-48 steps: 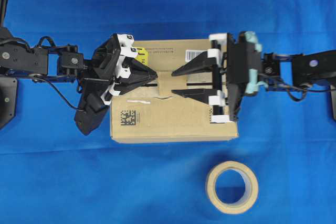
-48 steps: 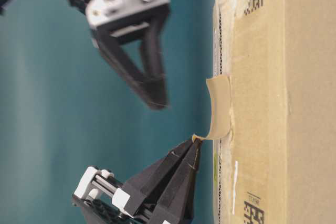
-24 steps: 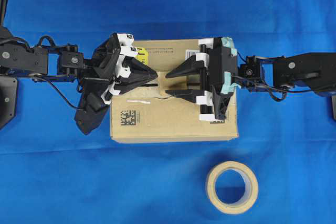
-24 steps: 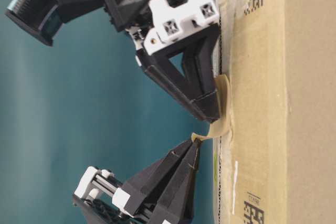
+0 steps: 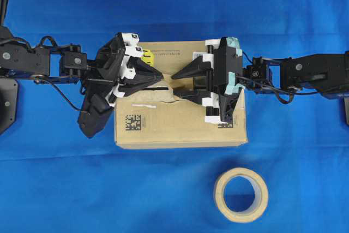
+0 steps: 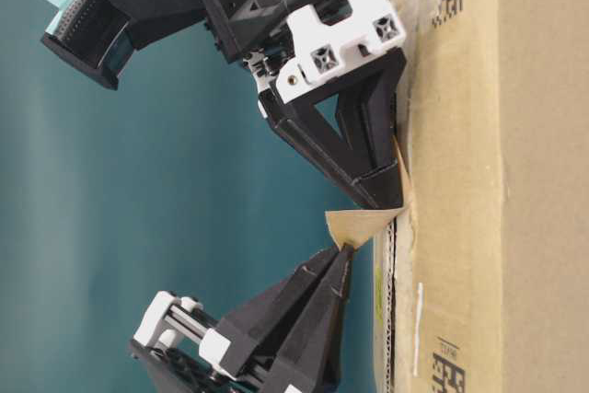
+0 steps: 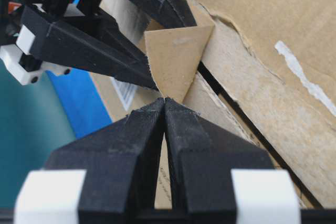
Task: Apply tape along the seams of the closed cardboard box to seal it securely.
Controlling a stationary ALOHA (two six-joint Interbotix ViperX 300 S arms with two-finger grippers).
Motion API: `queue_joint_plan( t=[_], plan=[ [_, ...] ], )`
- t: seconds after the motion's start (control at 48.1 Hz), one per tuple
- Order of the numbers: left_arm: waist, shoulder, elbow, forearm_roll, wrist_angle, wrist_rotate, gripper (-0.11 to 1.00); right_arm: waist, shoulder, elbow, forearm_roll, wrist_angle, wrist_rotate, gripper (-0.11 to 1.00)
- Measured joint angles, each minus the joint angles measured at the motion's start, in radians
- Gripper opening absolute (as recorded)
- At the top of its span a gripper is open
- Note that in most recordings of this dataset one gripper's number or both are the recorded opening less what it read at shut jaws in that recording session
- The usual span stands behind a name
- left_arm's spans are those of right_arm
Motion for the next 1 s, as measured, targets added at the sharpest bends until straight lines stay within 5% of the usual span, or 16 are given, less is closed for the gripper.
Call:
queue_joint_plan(
  t=[0.561, 0.832, 0.998],
  plan=[
    [0.017, 0.000, -0.002, 0.000, 0.087, 0.002, 0.03, 0.000, 0.002, 0.008, 0.011, 0.012, 0.003, 0.50],
    [0.028, -0.002, -0.015, 0.002, 0.109, 0.000, 0.37, 0.000, 0.002, 0.011, 0.018, 0.012, 0.003, 0.50],
    [0.031, -0.002, -0.023, 0.002, 0.138, -0.003, 0.46, 0.000, 0.002, 0.014, 0.023, 0.012, 0.003, 0.50]
  ],
)
